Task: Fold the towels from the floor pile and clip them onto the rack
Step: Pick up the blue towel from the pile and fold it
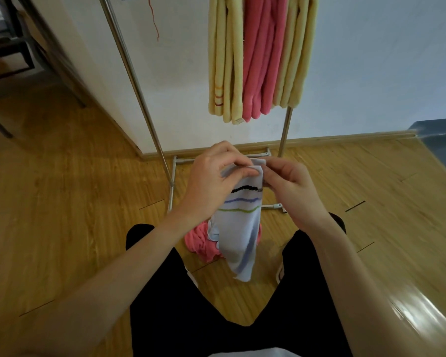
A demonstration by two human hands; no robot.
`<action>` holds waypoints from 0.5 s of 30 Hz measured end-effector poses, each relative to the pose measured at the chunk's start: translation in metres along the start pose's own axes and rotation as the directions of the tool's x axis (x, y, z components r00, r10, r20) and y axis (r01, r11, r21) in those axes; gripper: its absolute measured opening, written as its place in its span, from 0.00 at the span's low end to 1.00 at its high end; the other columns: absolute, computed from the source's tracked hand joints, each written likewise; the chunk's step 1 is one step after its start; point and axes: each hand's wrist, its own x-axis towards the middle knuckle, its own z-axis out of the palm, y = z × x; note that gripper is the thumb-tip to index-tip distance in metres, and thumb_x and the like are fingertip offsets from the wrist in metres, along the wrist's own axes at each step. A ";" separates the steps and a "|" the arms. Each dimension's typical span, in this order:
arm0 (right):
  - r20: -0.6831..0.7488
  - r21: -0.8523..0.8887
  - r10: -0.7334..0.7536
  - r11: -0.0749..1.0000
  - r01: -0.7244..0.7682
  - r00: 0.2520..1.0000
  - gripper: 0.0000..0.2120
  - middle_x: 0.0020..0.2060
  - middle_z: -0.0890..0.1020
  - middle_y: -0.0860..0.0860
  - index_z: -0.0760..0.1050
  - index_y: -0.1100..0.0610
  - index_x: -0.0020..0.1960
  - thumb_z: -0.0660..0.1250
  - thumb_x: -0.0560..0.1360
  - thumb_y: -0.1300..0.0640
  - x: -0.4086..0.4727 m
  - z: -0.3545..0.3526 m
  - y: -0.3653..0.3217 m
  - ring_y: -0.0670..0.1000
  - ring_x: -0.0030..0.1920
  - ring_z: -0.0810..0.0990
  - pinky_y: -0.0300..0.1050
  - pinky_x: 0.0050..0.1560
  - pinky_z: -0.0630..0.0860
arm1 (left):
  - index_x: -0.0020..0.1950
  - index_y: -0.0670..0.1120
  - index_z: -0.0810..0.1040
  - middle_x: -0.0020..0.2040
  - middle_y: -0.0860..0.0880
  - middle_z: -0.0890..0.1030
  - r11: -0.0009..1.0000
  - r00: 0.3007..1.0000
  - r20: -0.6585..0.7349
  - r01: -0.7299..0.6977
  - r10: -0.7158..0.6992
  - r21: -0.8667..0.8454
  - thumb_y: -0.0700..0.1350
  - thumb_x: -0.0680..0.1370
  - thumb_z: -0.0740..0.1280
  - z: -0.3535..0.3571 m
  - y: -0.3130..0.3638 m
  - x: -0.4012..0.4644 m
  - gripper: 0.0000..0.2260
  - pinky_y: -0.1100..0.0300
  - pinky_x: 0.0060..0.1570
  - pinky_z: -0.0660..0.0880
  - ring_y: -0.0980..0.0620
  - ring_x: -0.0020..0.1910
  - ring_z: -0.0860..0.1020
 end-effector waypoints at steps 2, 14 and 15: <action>0.025 -0.028 -0.026 0.999 0.027 0.999 0.13 0.49 0.84 0.57 0.78 0.64 0.60 0.57 0.80 0.66 0.000 0.002 0.000 0.52 0.51 0.83 0.43 0.49 0.79 | 0.43 0.42 0.83 0.39 0.50 0.78 1.000 0.999 -0.028 0.017 -0.017 -0.006 0.42 0.71 0.75 0.000 0.000 -0.001 0.04 0.62 0.42 0.74 0.55 0.39 0.77; 0.115 -0.281 -0.168 0.940 0.194 0.979 0.11 0.41 0.79 0.56 0.80 0.59 0.54 0.67 0.75 0.68 0.005 0.006 0.004 0.46 0.42 0.77 0.35 0.44 0.72 | 0.41 0.42 0.83 0.37 0.50 0.79 0.990 0.985 -0.121 0.110 -0.120 -0.086 0.40 0.69 0.76 -0.006 0.000 -0.006 0.04 0.68 0.41 0.72 0.57 0.38 0.77; 0.125 -0.291 -0.163 0.937 0.193 0.979 0.11 0.41 0.79 0.56 0.80 0.58 0.54 0.66 0.75 0.68 0.007 0.004 0.003 0.46 0.42 0.76 0.35 0.44 0.72 | 0.41 0.43 0.83 0.38 0.50 0.79 0.988 0.988 -0.096 0.113 -0.124 -0.110 0.40 0.69 0.76 -0.009 0.000 -0.006 0.04 0.67 0.42 0.72 0.57 0.38 0.77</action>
